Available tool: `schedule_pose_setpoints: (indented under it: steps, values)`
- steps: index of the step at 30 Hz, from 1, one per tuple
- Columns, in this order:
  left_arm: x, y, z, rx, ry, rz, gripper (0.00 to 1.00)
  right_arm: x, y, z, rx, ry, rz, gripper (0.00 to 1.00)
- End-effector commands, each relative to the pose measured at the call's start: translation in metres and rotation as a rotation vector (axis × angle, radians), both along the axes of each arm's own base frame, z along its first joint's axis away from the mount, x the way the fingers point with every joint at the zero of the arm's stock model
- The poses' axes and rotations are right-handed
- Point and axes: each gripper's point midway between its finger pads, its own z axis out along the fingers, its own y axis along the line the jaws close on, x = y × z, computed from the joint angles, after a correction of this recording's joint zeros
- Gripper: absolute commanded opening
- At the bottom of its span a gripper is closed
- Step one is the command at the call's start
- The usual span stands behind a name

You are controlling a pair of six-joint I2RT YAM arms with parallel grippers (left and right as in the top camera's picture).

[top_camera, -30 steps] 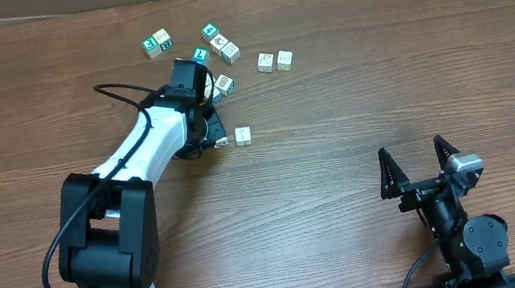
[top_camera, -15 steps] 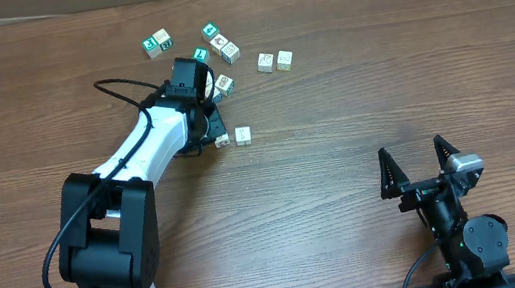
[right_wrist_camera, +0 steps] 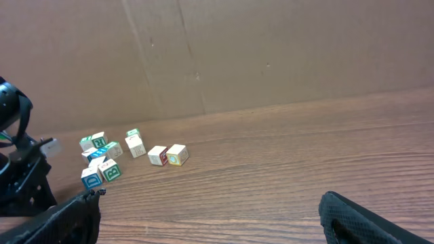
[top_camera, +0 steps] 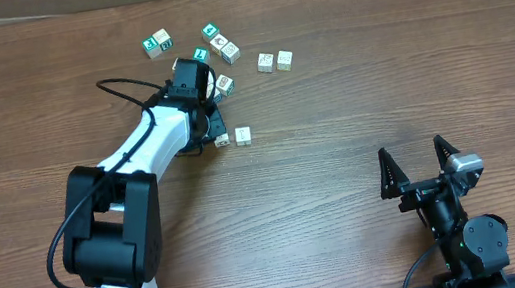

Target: Form a horizontal line

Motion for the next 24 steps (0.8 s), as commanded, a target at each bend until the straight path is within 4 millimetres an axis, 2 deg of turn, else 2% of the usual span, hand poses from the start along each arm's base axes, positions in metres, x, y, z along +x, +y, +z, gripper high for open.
schedule_pose_setpoints:
  steps: [1,12,24]
  values:
    - [-0.001,-0.001,-0.007,0.025,-0.001,-0.056,0.04,0.0,-0.002,-0.002,-0.003,-0.005,-0.01,1.0]
    - [0.006,-0.012,-0.004,-0.01,-0.034,-0.131,0.04,0.0,-0.002,-0.002,-0.003,-0.005,-0.011,1.0]
    - [0.003,-0.022,-0.004,-0.062,-0.021,-0.163,0.04,0.0,-0.002,-0.002,-0.003,-0.005,-0.01,1.0]
